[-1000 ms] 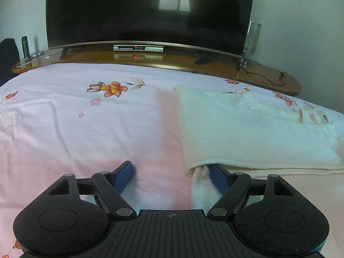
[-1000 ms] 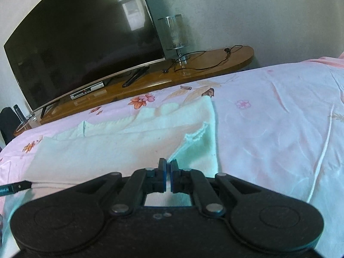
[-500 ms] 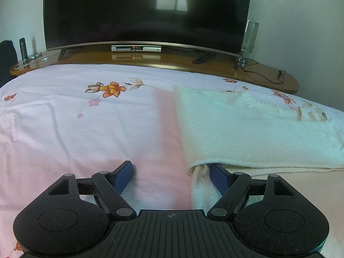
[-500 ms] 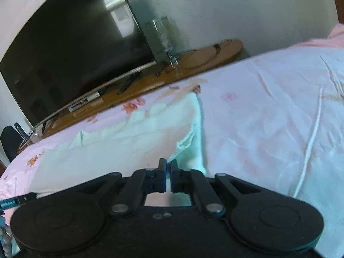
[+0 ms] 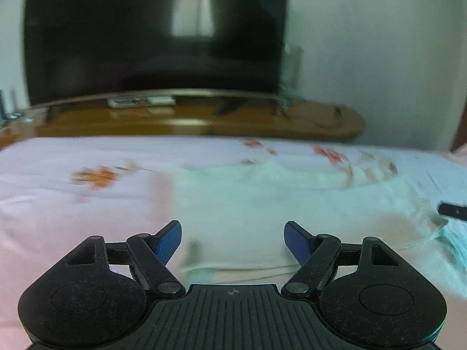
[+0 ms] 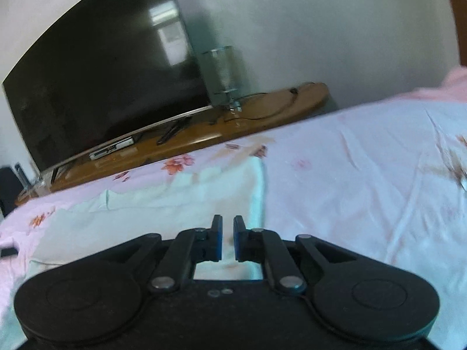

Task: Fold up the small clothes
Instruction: 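Fold the other sweater side inward with the right gripper and release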

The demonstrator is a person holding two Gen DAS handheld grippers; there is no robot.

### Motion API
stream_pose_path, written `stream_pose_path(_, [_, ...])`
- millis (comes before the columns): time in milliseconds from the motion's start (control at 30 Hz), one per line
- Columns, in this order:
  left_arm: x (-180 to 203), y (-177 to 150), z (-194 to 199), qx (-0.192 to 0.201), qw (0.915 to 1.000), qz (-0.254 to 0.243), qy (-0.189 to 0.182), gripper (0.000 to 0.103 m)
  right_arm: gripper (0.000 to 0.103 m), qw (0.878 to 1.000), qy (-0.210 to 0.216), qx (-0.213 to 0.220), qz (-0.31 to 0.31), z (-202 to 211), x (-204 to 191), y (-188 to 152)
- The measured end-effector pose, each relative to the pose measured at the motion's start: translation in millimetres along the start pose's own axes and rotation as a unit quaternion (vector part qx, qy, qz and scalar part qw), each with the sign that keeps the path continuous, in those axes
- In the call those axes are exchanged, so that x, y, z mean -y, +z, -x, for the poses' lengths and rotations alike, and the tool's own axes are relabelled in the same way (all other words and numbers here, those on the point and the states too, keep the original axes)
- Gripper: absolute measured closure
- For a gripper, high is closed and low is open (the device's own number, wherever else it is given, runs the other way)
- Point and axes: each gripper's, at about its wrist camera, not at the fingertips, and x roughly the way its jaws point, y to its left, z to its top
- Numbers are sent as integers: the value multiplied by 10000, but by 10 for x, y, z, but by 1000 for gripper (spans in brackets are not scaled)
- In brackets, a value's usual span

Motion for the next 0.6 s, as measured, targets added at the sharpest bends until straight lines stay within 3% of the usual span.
stream_pose_path(67, [52, -107, -236, -376, 9992, -57, 135, 26, 92, 9998, 22, -18, 199, -83, -105, 8])
stream_pose_path(133, [63, -222, -223, -200, 9994, -232, 165, 26, 92, 9984, -194, -111, 512, -154, -131, -31])
stream_pose_path(200, [41, -226, -188, -217, 9994, -230, 140, 26, 95, 9967, -266, -558, 530, -280, 6, -109])
stream_pose_path(300, [-84, -82, -184, -139, 9999, 55, 78, 26, 98, 9975, -170, -502, 461, -228, 81, -44])
stream_pose_path(400, [-210, 128, -341, 27, 9995, 251, 176, 26, 89, 9983, -171, -269, 491, -258, 48, 62])
stream_pose_path(467, [-230, 243, -481, 84, 9993, 343, 157, 26, 89, 9984, -149, -208, 501, -359, 13, 140])
stream_pose_path(533, [-218, 335, -728, -44, 9994, 251, 239, 26, 89, 9982, -55, -127, 586, -464, -29, 199])
stream_pose_path(600, [-218, 313, -1021, -449, 9978, 125, 473, 22, 93, 9963, -216, -304, 776, -601, -31, 197])
